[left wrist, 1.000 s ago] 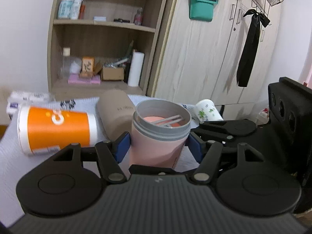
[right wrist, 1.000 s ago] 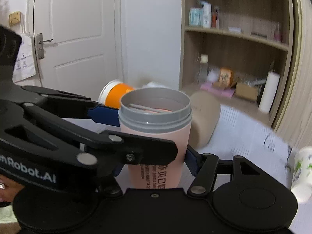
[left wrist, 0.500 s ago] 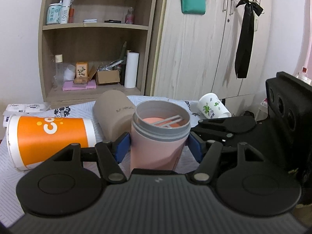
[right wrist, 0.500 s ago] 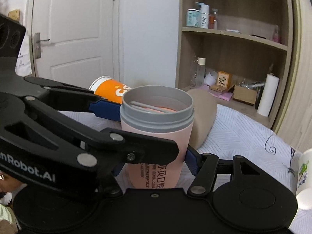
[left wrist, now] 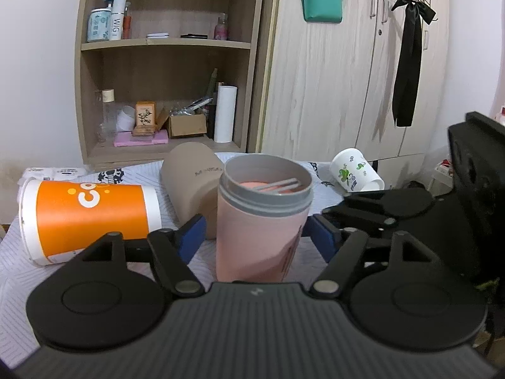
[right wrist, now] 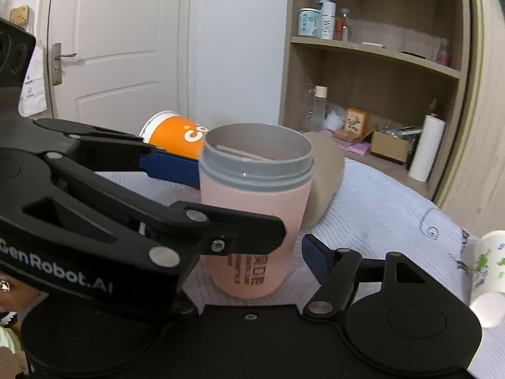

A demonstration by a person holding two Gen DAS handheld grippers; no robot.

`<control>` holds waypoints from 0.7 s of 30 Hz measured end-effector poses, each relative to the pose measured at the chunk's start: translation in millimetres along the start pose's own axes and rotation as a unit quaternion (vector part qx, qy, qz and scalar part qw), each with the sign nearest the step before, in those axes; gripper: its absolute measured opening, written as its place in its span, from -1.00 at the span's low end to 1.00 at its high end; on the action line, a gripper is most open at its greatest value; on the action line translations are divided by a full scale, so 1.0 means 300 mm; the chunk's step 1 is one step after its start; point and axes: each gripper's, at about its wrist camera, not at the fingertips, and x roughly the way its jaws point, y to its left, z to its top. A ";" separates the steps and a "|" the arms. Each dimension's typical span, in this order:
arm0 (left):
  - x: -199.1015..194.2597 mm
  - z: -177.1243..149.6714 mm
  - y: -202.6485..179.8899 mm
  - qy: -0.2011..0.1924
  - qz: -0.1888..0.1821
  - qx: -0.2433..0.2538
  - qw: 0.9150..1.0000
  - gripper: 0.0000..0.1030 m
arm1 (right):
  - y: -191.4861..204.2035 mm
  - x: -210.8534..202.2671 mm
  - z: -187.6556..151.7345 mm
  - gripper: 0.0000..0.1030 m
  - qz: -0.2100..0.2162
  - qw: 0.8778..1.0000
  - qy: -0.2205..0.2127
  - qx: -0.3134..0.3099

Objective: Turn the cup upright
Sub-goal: 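Set the upright thermos on the table and open the right tool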

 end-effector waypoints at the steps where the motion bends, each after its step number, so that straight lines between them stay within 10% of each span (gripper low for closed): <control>1: -0.002 0.001 -0.002 0.000 0.002 -0.001 1.000 0.50 | 0.003 -0.008 -0.003 0.49 -0.005 1.000 0.001 0.001; 21: -0.136 -0.042 -0.019 0.020 0.044 -0.059 0.997 0.55 | 0.058 -0.238 -0.118 0.52 -0.089 0.993 -0.025 0.068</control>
